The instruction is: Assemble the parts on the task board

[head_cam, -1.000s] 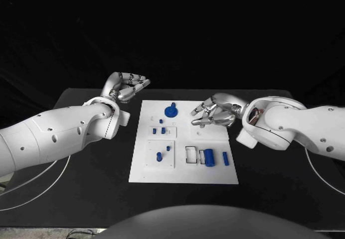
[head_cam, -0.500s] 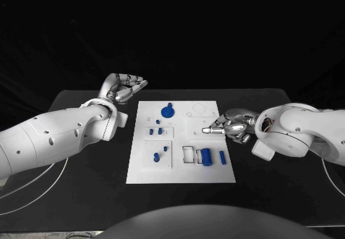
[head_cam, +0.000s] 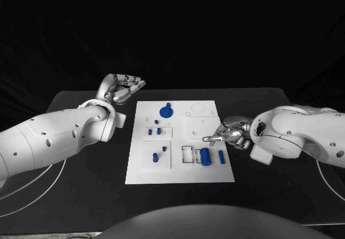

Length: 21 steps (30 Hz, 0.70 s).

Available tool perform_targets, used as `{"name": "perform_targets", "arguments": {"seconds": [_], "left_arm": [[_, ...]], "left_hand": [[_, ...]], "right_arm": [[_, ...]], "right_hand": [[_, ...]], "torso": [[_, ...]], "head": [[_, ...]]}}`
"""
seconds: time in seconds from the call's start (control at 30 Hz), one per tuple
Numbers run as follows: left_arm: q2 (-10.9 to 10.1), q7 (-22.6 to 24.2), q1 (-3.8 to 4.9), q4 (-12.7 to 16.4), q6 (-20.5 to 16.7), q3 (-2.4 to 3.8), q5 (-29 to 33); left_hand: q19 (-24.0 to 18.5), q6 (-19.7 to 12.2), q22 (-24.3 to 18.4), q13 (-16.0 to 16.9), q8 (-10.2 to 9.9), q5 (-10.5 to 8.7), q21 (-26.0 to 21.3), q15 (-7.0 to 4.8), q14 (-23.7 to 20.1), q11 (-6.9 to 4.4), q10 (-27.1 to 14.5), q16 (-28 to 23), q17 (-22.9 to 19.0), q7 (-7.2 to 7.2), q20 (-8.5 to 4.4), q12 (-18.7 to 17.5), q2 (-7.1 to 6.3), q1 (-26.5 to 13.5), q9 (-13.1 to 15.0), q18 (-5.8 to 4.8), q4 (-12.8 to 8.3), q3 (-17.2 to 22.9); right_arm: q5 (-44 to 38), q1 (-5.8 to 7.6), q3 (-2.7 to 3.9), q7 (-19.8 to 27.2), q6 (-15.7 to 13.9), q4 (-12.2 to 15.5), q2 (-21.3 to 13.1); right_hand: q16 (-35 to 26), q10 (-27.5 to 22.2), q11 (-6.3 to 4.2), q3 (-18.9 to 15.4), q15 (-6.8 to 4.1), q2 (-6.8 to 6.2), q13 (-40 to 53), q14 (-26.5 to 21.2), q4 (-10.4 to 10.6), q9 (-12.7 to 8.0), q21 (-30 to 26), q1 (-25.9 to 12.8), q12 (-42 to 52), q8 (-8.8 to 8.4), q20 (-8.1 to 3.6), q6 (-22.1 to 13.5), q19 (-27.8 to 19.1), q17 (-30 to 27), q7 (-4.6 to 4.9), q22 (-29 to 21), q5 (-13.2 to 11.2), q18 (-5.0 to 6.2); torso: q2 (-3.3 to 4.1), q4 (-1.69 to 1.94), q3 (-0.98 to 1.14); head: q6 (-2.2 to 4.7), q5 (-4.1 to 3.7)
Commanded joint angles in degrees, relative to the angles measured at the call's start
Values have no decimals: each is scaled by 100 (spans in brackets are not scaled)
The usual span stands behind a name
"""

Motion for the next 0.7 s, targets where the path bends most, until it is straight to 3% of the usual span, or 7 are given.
{"name": "perform_targets", "arguments": {"seconds": [0.03,0.5,0.7], "left_arm": [[-1,48,1,18,74,4,-23],[-26,48,1,20,83,4,-23],[-28,53,1,18,86,4,-23]], "left_hand": [[367,-42,1406,2,26,39,-27,29,485,-6,-22,-12,1233,13,29,2,56,12,3,-53,-12,-37],[372,-43,1409,2,26,40,-20,30,487,-6,-22,-9,1237,13,29,3,62,17,3,-55,-12,-48],[372,-43,1409,2,26,40,-20,30,487,-6,-22,-9,1237,13,29,3,62,17,3,-55,-12,-48]], "right_arm": [[-379,-41,-1,-465,248,-39,68],[-642,-164,0,-827,395,-134,223],[-664,-185,1,-879,464,-190,293]], "right_hand": [[23,608,5,20,-28,-29,1505,598,-77,52,26,62,16,41,-12,66,610,1510,-10,1508,-28,-38],[23,608,-22,82,-48,-81,1505,598,-201,143,26,85,16,39,-39,59,610,1510,-29,1508,-101,-38],[23,608,-24,93,-45,-87,1505,598,-216,174,26,48,16,26,-40,30,610,1510,-28,1508,-173,-38]], "torso": [[-2,-6,-1],[-5,-5,3],[-12,4,-6]], "head": [[0,10],[0,-11],[0,-33]]}}
